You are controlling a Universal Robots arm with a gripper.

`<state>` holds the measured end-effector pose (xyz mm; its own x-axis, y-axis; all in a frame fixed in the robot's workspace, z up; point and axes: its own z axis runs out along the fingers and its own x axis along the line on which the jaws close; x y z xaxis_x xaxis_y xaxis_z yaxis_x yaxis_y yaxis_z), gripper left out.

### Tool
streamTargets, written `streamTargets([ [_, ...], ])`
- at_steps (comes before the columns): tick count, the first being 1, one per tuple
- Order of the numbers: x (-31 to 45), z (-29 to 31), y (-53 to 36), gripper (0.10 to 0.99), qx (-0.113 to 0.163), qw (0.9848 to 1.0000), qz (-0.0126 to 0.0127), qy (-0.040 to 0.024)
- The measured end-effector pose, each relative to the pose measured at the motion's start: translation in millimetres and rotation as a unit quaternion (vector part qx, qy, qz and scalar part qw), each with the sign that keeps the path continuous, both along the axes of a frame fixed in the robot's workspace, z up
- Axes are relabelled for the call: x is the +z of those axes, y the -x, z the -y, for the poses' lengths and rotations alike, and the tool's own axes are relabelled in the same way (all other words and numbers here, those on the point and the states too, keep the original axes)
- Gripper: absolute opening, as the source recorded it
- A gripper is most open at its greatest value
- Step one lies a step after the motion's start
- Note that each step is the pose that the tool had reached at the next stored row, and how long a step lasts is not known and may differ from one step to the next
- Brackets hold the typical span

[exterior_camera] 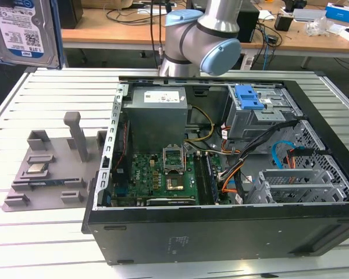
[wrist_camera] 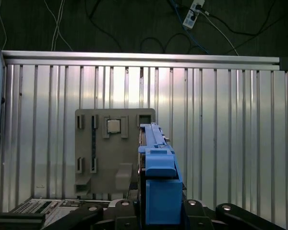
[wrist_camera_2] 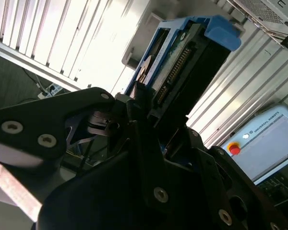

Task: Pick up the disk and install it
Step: 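Pick up the disk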

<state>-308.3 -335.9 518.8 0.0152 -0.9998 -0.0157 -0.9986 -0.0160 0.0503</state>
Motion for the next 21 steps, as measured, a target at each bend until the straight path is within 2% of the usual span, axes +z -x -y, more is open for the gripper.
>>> streamTargets([
  [7,0.0,0.0,-39.2,0.365,0.000,1.0000,0.0000,0.0000],
  [10,0.1,0.0,-59.2,0.365,0.000,1.0000,-0.0001,0.0000],
  [12,0.1,0.0,-66.8,0.365,0.000,1.0000,-0.0001,0.0001],
  [14,0.0,0.0,-80.8,0.365,0.000,1.0000,0.0000,0.0000],
  [21,0.0,0.0,-110.5,0.365,0.000,1.0000,0.0000,0.0000],
])
